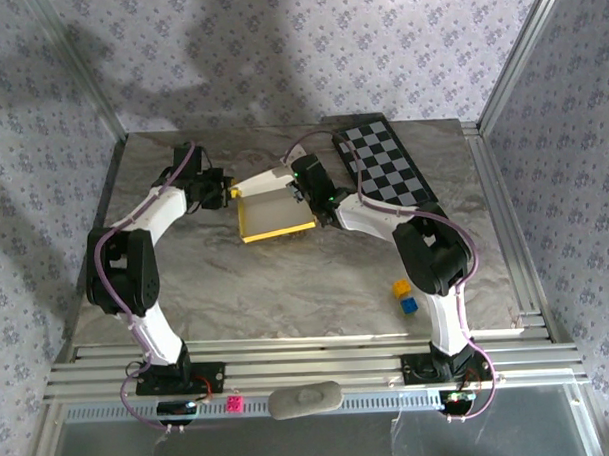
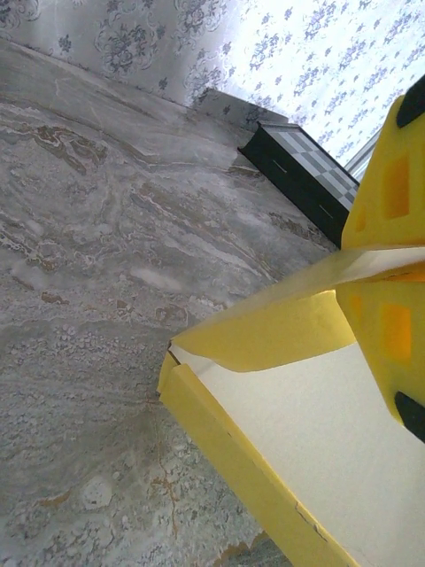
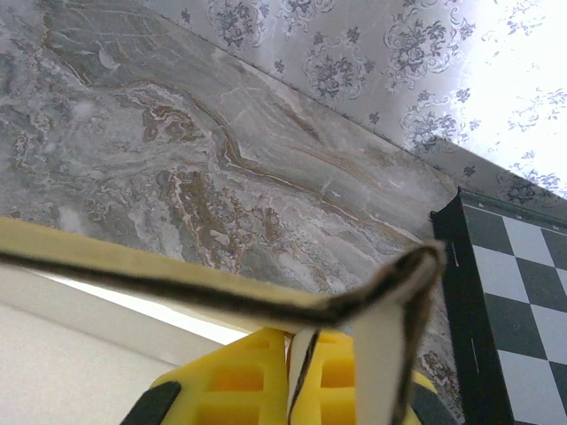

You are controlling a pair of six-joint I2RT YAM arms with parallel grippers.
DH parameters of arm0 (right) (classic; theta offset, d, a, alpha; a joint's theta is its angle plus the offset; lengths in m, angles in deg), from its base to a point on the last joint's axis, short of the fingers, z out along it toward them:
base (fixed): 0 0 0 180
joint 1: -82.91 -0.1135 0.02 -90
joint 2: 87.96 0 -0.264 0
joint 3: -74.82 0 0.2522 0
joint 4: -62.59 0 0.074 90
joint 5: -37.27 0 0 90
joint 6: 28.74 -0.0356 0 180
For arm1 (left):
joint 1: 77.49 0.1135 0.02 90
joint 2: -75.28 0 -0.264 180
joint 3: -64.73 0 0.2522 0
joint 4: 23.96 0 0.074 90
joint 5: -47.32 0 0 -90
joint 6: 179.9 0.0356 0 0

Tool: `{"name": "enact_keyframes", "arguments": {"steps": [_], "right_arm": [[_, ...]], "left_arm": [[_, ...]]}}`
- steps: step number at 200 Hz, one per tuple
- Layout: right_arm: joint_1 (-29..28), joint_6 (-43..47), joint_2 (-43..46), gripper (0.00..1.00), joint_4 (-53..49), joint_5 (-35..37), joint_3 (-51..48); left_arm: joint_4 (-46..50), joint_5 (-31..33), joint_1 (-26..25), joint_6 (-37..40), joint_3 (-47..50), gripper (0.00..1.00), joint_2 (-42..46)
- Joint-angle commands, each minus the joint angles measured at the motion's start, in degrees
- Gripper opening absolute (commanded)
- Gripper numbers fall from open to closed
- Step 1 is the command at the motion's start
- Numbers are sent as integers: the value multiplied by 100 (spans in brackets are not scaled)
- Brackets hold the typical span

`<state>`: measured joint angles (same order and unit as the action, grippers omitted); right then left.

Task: Fold the paper box

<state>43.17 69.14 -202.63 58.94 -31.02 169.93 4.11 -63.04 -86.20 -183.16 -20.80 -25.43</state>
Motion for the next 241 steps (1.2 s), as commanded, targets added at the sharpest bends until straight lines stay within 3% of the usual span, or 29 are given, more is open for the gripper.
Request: {"name": "enact_keyframes", "arguments": {"steps": [1,20,42,73,116,145,177,205,241], "right_arm": [[-244,-97,159,7,-475,-422,-85],[-184,-351,278,22,-738,-625,-40],[-67,-855,555,46,-1232,-1003,92],[98,-1628,1160,68,-1888,-1486,208],[460,-3083,1922,87,-2895,-2077,393],[1130,-4714,1790,85,-4105,-2375,989],[2070,-6813,942,73,-4623,-4327,1538],[2111,-7932,343,71,-4766,-4983,1942],[2008,-8487,-250,64,-5018,-5490,2351]], "left_arm": [[318,-354,-228,-1707,-25,0,365],[393,-262,-219,-1612,1,0,420],[563,-239,-201,-1393,-80,0,407],[781,-153,-184,-1143,-193,0,394],[871,-143,-185,-988,-267,0,337],[905,-148,-184,-893,-268,0,324],[971,-135,-192,-724,-303,0,324],[977,-113,-223,-594,-312,0,297],[910,-117,-254,-582,-285,0,262]]}}
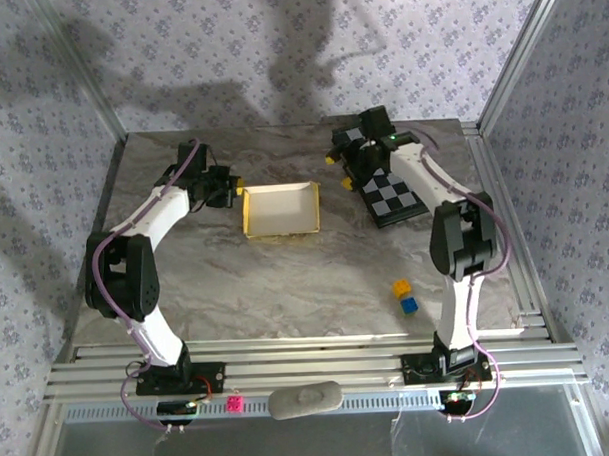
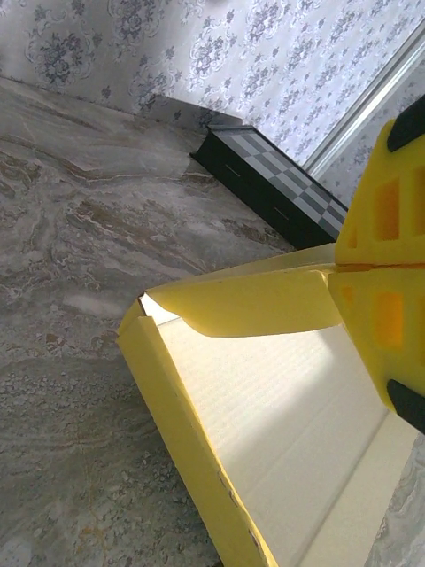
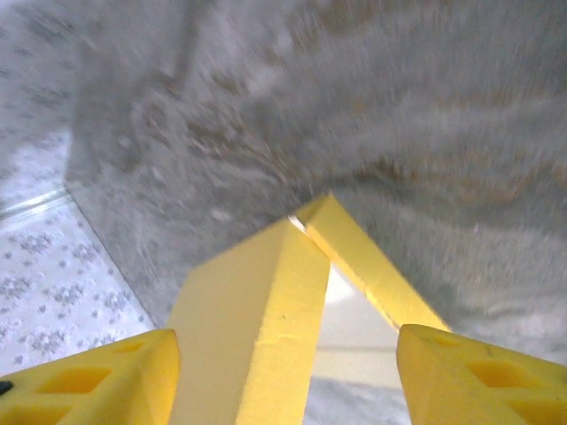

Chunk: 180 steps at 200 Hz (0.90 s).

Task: Fold the paper box

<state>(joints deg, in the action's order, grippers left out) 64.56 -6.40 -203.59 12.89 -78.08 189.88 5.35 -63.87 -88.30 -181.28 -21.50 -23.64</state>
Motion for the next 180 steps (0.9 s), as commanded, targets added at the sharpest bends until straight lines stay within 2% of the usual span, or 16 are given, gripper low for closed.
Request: {"name": "enact_keyframes", "arguments": {"steps": [1,28,73,106,157,180], "right_arm": [[-137,-947,-175,63,-413,-799,356],[-178,-1188,-418,59,-288,-1088,327],[-204,-1409,-599,51,-37,-1145,303],[-238,-1618,-695,48,123,-1234,305],[-313,-1871,-880,27,460,-1247,423],[-326,-1835,-942,24,412,-1219,443]], "left_arm": [[784,-34,-44,-769,-215,0,79],[769,-47,-53,-750,-233,0,51],[756,-69,-60,-731,-241,0,22],[738,-97,-70,-715,-278,0,-5],[686,-140,-79,-681,-277,0,-47],[613,-168,-79,-591,-250,0,-56]]}}
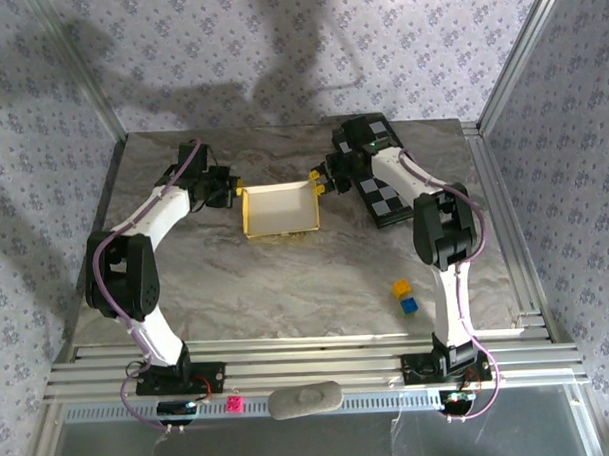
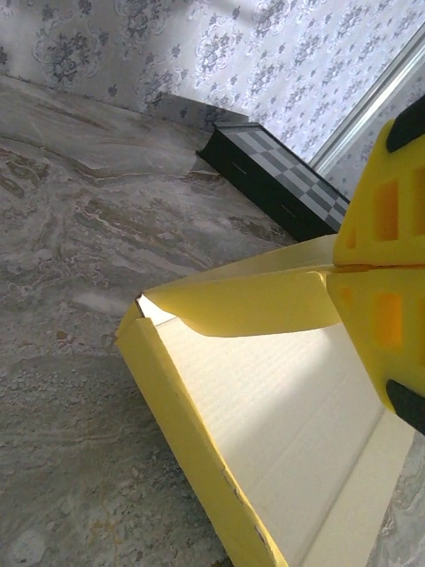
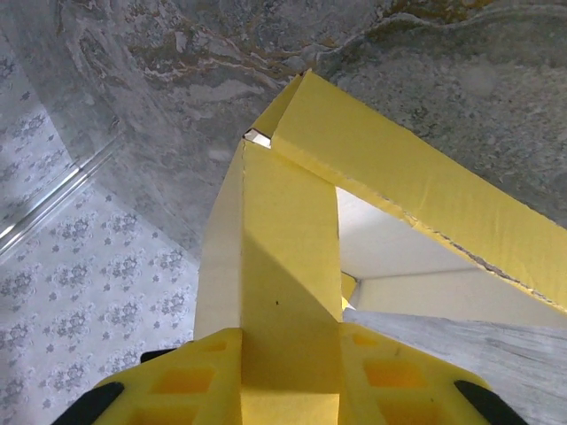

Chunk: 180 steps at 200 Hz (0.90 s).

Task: Fold the paper box

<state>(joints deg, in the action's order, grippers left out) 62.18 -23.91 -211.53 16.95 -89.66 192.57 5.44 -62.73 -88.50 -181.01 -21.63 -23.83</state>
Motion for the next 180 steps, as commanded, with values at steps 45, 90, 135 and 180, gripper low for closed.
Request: {"name": "enact_keyframes", "arguments": {"steps": [45,90,135,180], "right_arm": [[-114,-123,-237,27,202,-128,29],[-119,-68,-355,45,224,-348,188],[218,788,59,64,-651,-241,265],[480,1232,382,70,-922,-812,174]], "left_arm": [[378,-413,-60,-470,-71,0,-73],[398,-430,-60,-242,-105,0,-143],[704,-290,2,91,-237,0,-166],[775,-262,11,172,-316,0,-205]]}}
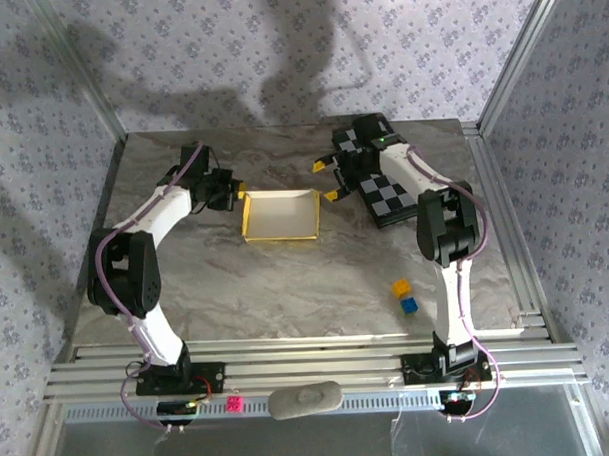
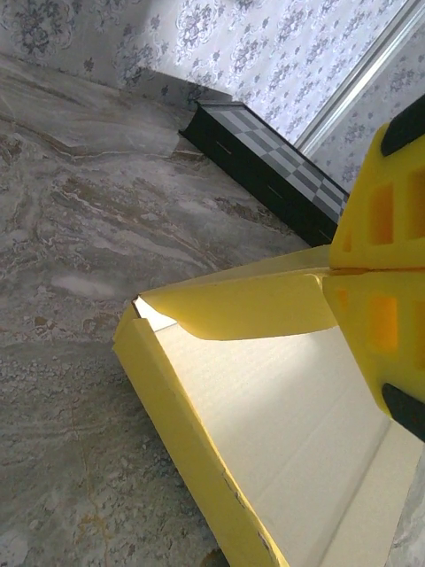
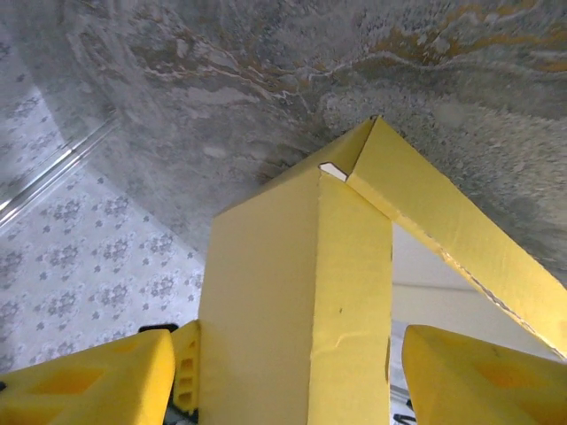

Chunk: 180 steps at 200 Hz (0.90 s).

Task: Fold the paper box

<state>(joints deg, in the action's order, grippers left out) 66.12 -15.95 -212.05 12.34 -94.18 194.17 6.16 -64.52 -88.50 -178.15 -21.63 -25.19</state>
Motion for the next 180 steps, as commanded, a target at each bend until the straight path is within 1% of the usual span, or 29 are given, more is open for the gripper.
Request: {"name": "enact_keyframes", "arguments": {"steps": [1,15,32,52,71,107,129,162,180], "right_arm": [[96,440,441,70,-467,-357,6],[162,434,511,68,-381,-303,-127],[160,252,380,66,-164,-344,-171],[-15,13,111,62,32,-376,19],[-184,-73,-110,57,19,-370,227],[-323,-257,-372,49,151,-315,420],[-390,-347,-498,48,160,-310,566],[-510,-507,-529,47,177,-281,513],[-565,-693,-535,43,519,-301,409]], "left_arm": [[702,-83,11,-114,-320,0,-65],[711,-83,11,-121,-347,0,-78],[711,-71,6,-130,-360,0,-70],[720,-74,11,-140,-378,0,-78],[715,-74,11,-145,-382,0,-77],[675,-101,11,-182,-354,0,-77],[658,-101,11,-180,-377,0,-87],[647,-119,6,-193,-404,0,-114],[632,-129,7,-204,-380,0,-105]]}}
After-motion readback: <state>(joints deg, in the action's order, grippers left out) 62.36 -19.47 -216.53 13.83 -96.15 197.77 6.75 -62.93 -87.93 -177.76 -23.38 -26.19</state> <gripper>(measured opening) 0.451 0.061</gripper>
